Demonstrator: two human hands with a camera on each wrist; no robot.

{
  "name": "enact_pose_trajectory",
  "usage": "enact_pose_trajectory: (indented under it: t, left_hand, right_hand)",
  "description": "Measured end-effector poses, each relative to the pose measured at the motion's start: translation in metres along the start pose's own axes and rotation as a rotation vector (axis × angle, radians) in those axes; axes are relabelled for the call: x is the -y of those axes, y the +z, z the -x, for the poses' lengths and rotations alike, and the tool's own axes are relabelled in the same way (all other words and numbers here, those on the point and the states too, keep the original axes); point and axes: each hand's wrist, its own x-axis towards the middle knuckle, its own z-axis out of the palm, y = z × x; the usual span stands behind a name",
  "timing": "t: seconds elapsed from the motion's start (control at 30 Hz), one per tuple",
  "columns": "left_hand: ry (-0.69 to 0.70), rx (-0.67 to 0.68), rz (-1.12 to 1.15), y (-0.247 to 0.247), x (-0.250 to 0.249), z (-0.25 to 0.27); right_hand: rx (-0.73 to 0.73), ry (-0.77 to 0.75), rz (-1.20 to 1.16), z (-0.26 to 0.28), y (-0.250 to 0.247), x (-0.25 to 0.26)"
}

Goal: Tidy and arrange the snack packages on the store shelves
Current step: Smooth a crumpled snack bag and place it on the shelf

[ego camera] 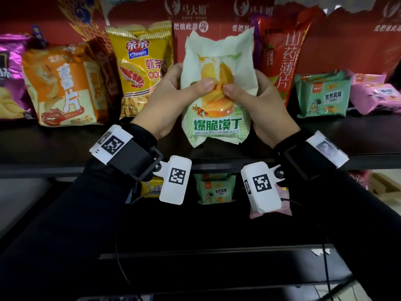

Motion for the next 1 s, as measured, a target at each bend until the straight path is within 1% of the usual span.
enact_pose_trajectory:
  t: [0.1, 0.17, 0.23, 0.3, 0.4, 0.47, 0.5, 0.57, 0.6, 0.63, 0.67, 0.7, 0.73, 0.77, 0.8, 0.83, 0.87, 0.9, 0.93, 0.97, 1.0]
  left_hand:
    - [0.058, -0.087, -0.064, 0.001, 0.0, 0.003]
    - [0.092, -0.121, -0.047, 0.002, 0.001, 0.005]
    - [0.106, -0.101, -0.036, 0.002, -0.001, 0.008]
    - [0.082, -0.058, -0.051, 0.002, -0.002, 0.01]
    - [-0.058, 0.016, -0.031, -0.003, -0.006, 0.011]
    - [-0.217, 0.055, 0.002, -0.008, -0.01, 0.012]
    - [-0.32, 0.06, 0.054, -0.009, -0.012, 0.01]
    - [-0.553, 0.048, 0.261, -0.013, -0.016, 0.008]
    - [-0.626, 0.069, 0.353, -0.013, -0.018, 0.008]
    - [-0.655, 0.122, 0.392, -0.011, -0.019, 0.009]
    - [-0.646, 0.159, 0.397, -0.009, -0.019, 0.009]
    - [-0.62, 0.156, 0.387, -0.007, -0.018, 0.009]
    - [-0.588, 0.117, 0.387, -0.004, -0.018, 0.009]
    - [-0.549, 0.074, 0.394, -0.001, -0.016, 0.008]
    - [-0.494, 0.046, 0.394, 0.001, -0.013, 0.007]
    - [-0.432, 0.033, 0.387, 0.003, -0.009, 0.007]
    - [-0.366, 0.012, 0.351, 0.005, -0.006, 0.007]
    - [-0.306, -0.004, 0.293, 0.007, -0.002, 0.008]
    - [-0.255, -0.012, 0.233, 0.01, 0.002, 0.01]
    - [-0.215, -0.01, 0.191, 0.012, 0.006, 0.012]
    - [-0.184, -0.007, 0.165, 0.013, 0.008, 0.014]
  right_hand:
    - [0.091, 0.03, -0.002, 0.002, -0.002, -0.002]
    - [0.162, 0.07, 0.07, 0.003, -0.002, -0.001]
    - [0.196, 0.091, 0.166, 0.005, -0.003, -0.001]
    - [0.15, 0.071, 0.162, 0.005, -0.003, -0.002]
    - [0.064, -0.033, 0.086, 0.004, -0.004, -0.003]
    - [0.051, -0.089, 0.063, 0.001, -0.006, -0.005]
    - [0.06, -0.095, 0.048, -0.001, -0.007, -0.005]
    - [0.095, -0.102, 0.01, -0.002, -0.006, -0.003]
    - [0.121, -0.119, 0.021, -0.002, -0.006, -0.003]
    - [0.151, -0.138, 0.066, -0.001, -0.004, -0.003]
    - [0.172, -0.151, 0.142, 0.001, -0.002, -0.003]
    - [0.187, -0.158, 0.214, 0.003, -0.001, -0.004]
    - [0.188, -0.152, 0.261, 0.003, -0.002, -0.005]
    - [0.168, -0.12, 0.255, 0.001, -0.004, -0.005]
    - [0.105, -0.066, 0.188, 0.0, -0.005, -0.002]
    - [0.006, 0.006, 0.076, -0.001, -0.008, 0.001]
    - [-0.068, 0.104, -0.052, -0.002, -0.011, 0.004]
    - [-0.068, 0.221, -0.156, -0.003, -0.013, 0.005]
    - [-0.012, 0.319, -0.206, -0.002, -0.012, 0.008]
    - [0.059, 0.37, -0.189, 0.0, -0.011, 0.009]
    - [0.103, 0.379, -0.152, 0.002, -0.009, 0.008]
